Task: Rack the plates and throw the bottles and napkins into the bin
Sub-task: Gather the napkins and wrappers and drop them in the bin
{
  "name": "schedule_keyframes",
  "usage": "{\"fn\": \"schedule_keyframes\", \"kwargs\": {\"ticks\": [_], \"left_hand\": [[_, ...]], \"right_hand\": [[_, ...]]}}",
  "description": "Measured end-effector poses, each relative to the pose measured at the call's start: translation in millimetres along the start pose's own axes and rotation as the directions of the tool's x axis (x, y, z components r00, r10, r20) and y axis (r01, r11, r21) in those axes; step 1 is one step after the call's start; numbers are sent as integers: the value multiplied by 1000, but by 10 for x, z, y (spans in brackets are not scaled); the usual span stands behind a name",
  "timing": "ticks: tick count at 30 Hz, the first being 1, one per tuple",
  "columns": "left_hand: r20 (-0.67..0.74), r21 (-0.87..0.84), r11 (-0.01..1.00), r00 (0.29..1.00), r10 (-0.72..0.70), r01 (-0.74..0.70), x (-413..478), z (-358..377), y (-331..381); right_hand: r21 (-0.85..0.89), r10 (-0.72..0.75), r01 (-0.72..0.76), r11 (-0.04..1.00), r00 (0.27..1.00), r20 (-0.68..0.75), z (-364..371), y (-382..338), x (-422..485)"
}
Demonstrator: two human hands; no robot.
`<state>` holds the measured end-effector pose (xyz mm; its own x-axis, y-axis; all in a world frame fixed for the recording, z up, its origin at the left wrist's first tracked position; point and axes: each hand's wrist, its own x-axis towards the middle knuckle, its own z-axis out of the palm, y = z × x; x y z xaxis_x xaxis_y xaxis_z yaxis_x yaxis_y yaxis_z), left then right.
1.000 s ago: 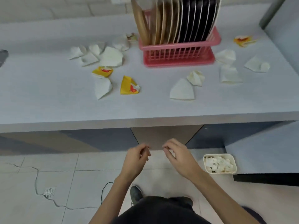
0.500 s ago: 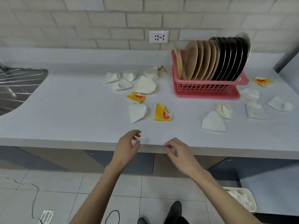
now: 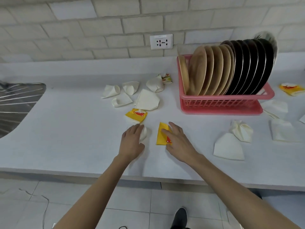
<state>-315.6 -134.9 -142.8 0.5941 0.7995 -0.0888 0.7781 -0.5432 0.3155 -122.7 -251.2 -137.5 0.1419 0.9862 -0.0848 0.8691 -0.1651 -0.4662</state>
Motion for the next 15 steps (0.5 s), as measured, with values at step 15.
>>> {"fn": "schedule_keyframes", "kwargs": {"ticks": [15], "left_hand": [[-148, -198, 977, 987, 54, -84, 155, -325, -59]], "right_hand": [[-8, -79, 79, 997, 982, -171, 0, 309, 177]]}}
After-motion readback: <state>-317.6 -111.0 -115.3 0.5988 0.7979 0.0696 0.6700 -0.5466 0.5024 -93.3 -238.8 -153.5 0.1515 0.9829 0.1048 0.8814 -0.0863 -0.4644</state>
